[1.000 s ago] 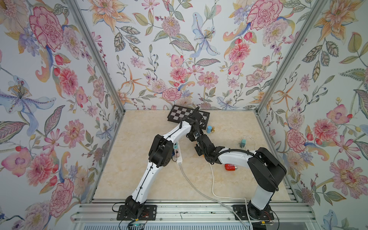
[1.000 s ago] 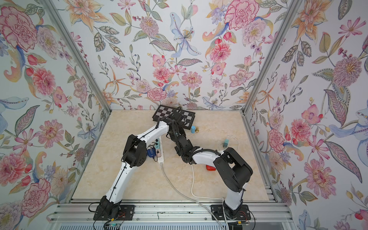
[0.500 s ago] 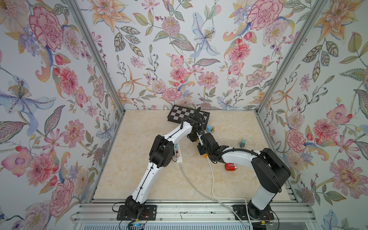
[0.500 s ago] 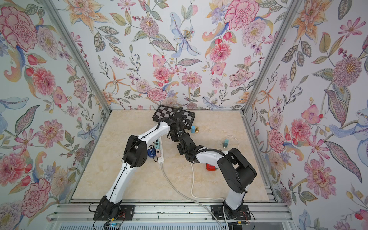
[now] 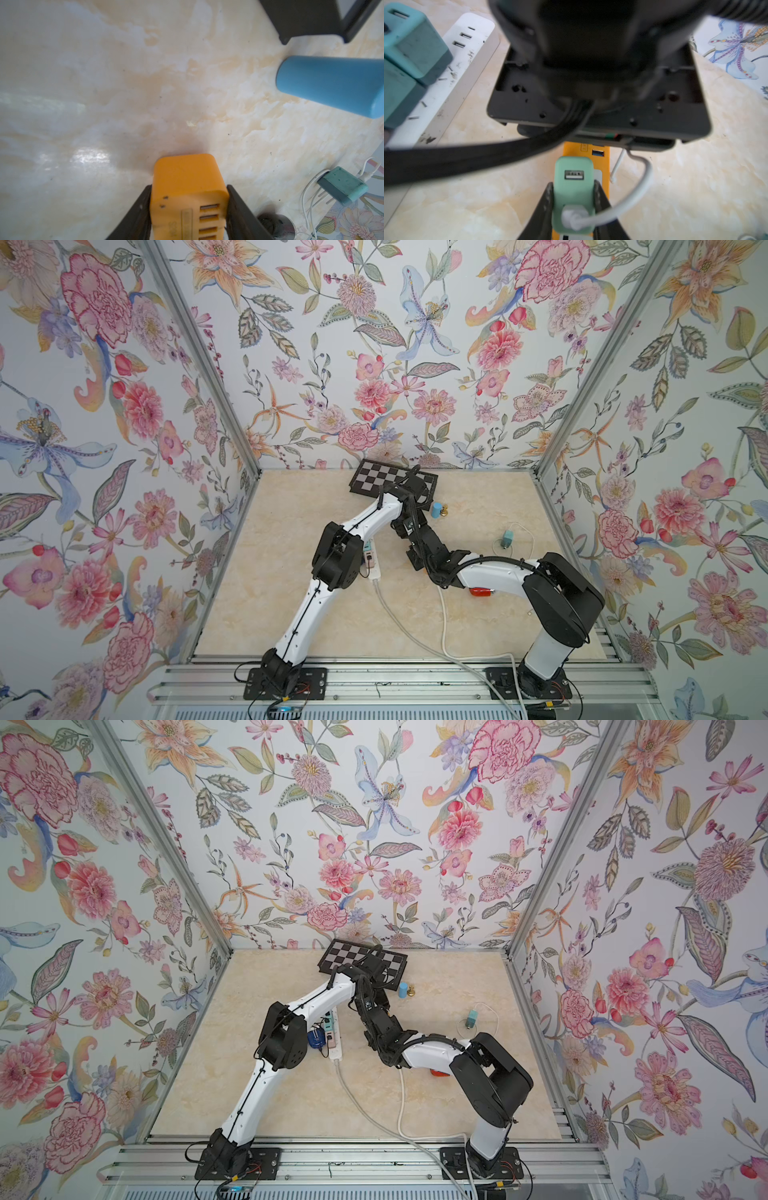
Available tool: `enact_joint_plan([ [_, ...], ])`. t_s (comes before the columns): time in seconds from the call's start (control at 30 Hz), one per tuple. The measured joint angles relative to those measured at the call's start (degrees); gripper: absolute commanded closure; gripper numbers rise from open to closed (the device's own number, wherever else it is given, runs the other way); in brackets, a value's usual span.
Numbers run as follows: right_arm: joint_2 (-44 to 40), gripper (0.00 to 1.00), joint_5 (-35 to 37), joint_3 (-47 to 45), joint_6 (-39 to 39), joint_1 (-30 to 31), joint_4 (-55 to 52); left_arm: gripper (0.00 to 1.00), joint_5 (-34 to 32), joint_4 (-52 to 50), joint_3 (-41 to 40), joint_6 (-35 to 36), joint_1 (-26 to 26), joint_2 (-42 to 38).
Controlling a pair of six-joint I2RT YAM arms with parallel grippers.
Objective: Unplug the electric shaver
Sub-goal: Remove the plug from the socket.
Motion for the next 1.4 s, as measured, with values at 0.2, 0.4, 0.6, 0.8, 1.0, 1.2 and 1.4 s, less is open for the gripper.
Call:
enact_joint_plan([
  [0.2, -1.8, 0.86, -7.0, -1.3, 3.3, -3.5, 0.2, 0.81, -0.7, 0.9, 0.0, 0.0, -0.7, 0.1],
  [0.4, -1.5, 0.88, -1.1, -1.3, 0.7, -0.2, 0.3, 0.82, -0.5, 0.4, 0.0, 0.5, -0.7, 0.1],
  [0.6, -1.2, 0.87, 5.4, -1.3, -3.2, 4.4, 3.2, 0.82, 0.0, 0.2, 0.0, 1.3, -0.8, 0.1],
  [0.8, -2.7, 0.86, 0.5, -1.6, -2.6, 2.7, 4.5, 0.82, 0.1, 0.6, 0.0, 1.3, -0.9, 0.2],
  [1.0, -6.1, 0.86, -2.4, -3.7, -2.6, 1.6, 4.4, 0.80, 0.1, 1.0, 0.0, 1.7, -0.8, 0.2],
  [1.2, -13.9, 0.85, -5.8, -8.3, -1.7, -1.0, 3.3, 0.74, 0.0, 1.0, 0.0, 3.0, -0.8, 0.2],
  [1.4, -24.0, 0.84, -8.3, -10.8, 1.3, -8.2, 0.8, 0.61, -0.6, 1.2, 0.0, 5.4, -0.8, 0.2],
])
